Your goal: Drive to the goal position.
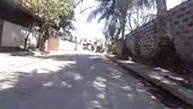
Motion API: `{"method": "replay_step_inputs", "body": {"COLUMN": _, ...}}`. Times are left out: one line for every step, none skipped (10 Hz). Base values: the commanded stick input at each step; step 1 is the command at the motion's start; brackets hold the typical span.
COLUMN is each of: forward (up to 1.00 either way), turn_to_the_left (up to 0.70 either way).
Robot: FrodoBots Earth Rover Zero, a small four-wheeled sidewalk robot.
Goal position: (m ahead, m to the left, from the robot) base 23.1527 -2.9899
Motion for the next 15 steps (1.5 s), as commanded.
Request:
{"method": "replay_step_inputs", "body": {"forward": 1.0, "turn_to_the_left": 0.0}}
{"method": "replay_step_inputs", "body": {"forward": 1.0, "turn_to_the_left": 0.0}}
{"method": "replay_step_inputs", "body": {"forward": 1.0, "turn_to_the_left": 0.0}}
{"method": "replay_step_inputs", "body": {"forward": 1.0, "turn_to_the_left": 0.0}}
{"method": "replay_step_inputs", "body": {"forward": 1.0, "turn_to_the_left": 0.0}}
{"method": "replay_step_inputs", "body": {"forward": 1.0, "turn_to_the_left": 0.0}}
{"method": "replay_step_inputs", "body": {"forward": 1.0, "turn_to_the_left": 0.0}}
{"method": "replay_step_inputs", "body": {"forward": 1.0, "turn_to_the_left": 0.0}}
{"method": "replay_step_inputs", "body": {"forward": 1.0, "turn_to_the_left": 0.0}}
{"method": "replay_step_inputs", "body": {"forward": 1.0, "turn_to_the_left": -0.4}}
{"method": "replay_step_inputs", "body": {"forward": 1.0, "turn_to_the_left": -0.4}}
{"method": "replay_step_inputs", "body": {"forward": 1.0, "turn_to_the_left": -0.4}}
{"method": "replay_step_inputs", "body": {"forward": 1.0, "turn_to_the_left": -0.23}}
{"method": "replay_step_inputs", "body": {"forward": 1.0, "turn_to_the_left": 0.0}}
{"method": "replay_step_inputs", "body": {"forward": 1.0, "turn_to_the_left": 0.0}}
